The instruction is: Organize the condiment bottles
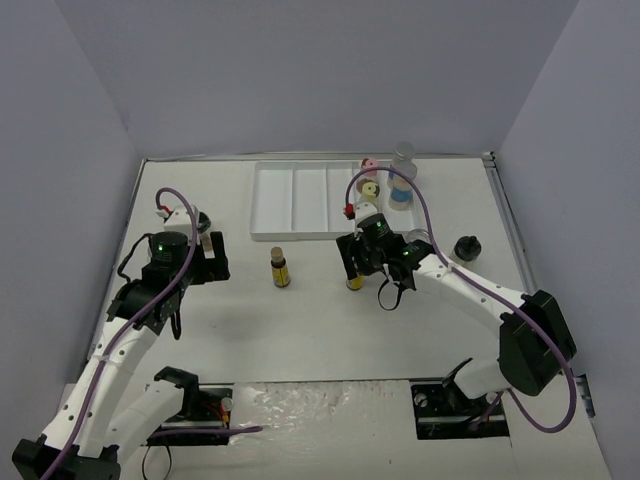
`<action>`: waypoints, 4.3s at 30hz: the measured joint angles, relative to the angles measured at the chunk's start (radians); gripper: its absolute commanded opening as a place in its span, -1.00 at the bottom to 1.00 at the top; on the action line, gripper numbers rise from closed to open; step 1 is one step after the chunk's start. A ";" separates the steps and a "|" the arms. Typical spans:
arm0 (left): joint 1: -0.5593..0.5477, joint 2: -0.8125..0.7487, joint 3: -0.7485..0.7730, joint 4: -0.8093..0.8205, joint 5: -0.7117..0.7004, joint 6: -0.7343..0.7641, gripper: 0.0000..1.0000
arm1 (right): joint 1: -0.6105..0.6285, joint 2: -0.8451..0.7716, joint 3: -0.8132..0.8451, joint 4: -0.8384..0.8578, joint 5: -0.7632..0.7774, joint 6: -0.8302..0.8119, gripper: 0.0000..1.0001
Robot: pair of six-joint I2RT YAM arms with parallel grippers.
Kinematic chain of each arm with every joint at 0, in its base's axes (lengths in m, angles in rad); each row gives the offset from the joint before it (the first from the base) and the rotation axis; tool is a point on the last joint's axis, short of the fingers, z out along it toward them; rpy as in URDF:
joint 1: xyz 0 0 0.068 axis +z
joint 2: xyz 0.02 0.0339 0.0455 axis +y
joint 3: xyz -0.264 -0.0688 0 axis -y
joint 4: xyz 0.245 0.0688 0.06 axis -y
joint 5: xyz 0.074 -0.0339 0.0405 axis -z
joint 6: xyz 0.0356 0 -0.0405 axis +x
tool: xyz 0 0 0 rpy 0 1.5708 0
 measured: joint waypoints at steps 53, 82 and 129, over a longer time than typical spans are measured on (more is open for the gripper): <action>0.014 -0.021 -0.003 0.007 0.034 -0.003 0.94 | -0.199 0.954 1.248 -0.116 0.047 -0.103 -0.99; 0.014 -0.026 -0.003 0.007 0.030 -0.003 0.94 | -0.185 0.593 0.954 -0.064 -0.053 -0.152 0.80; 0.041 -0.108 -0.017 0.012 -0.019 -0.007 0.94 | 0.235 0.443 0.362 0.261 -0.240 -0.256 -1.00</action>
